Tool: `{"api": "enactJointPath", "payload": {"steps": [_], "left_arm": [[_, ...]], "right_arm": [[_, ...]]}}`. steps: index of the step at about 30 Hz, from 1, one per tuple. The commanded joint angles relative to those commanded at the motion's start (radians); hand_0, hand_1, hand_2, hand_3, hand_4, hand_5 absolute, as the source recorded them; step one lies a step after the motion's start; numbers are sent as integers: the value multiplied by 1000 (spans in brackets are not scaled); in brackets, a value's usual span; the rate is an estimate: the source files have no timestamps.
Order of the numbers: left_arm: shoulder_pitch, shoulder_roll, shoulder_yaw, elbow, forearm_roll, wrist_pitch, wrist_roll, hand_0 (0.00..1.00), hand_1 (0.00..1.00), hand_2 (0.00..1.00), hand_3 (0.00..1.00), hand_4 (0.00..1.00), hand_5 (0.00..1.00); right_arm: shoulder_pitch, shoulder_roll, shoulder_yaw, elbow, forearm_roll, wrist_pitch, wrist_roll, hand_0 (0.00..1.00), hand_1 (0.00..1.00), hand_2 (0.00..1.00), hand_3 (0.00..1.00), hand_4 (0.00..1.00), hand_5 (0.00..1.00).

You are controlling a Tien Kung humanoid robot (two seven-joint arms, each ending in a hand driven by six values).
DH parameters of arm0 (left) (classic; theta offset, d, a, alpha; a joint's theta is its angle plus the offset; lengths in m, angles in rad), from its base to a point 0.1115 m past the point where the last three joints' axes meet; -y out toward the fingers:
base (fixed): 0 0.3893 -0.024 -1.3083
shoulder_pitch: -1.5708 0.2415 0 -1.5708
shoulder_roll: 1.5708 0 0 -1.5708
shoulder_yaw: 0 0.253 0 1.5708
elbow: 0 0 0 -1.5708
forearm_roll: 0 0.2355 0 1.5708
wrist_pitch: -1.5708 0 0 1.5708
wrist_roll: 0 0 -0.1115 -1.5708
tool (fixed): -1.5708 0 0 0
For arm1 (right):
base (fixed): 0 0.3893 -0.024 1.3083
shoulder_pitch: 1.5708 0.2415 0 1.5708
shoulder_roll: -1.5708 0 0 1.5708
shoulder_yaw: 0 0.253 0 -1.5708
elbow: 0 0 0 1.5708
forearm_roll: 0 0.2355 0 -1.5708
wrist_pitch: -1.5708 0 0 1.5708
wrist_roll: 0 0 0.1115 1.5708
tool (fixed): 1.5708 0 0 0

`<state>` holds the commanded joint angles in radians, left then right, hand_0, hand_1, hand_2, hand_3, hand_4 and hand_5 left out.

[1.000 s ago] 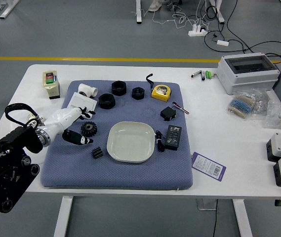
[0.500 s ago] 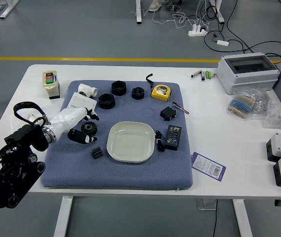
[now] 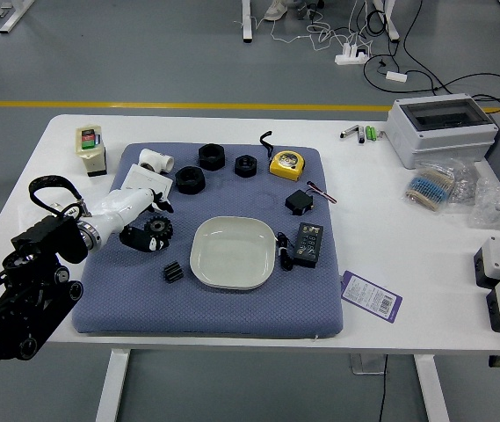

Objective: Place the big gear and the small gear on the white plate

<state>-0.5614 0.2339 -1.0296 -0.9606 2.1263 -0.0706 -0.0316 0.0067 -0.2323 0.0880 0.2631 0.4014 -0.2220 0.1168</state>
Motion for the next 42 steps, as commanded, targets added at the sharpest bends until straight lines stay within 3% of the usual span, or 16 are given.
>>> {"api": "enactJointPath", "payload": {"steps": [11,12,17,18,35,36,41,42], "left_arm": [[-13,-1,13,49,0,-6,5,603,667,698,635,825,172],[-13,-2,13,53,-1,-5,5,570,627,629,616,780,156],[-14,-3,14,62,-3,11,1,570,627,629,616,780,156],[-14,-3,14,63,-5,15,2,442,517,549,572,571,78],[-7,7,8,48,-5,38,-17,383,489,525,563,547,72],[-6,7,9,47,-5,39,-19,313,441,488,547,404,9],[0,8,12,34,-7,44,-25,313,441,488,547,404,9],[2,8,13,28,-8,45,-26,276,394,447,520,183,2]], "right_arm": [[4,-1,0,0,1,0,0,624,643,740,549,751,702],[4,-1,0,0,0,0,0,624,643,741,550,750,702],[6,-1,-1,0,0,0,0,624,643,741,550,750,702],[6,-1,0,0,0,0,0,624,643,740,549,750,701],[5,-2,0,0,2,-1,0,624,643,740,549,750,701],[5,-2,0,0,2,-1,0,624,643,740,549,751,702],[2,-2,-3,0,3,0,-1,624,643,740,549,751,702],[1,-2,-4,0,4,0,-1,624,643,740,549,750,701]]}}
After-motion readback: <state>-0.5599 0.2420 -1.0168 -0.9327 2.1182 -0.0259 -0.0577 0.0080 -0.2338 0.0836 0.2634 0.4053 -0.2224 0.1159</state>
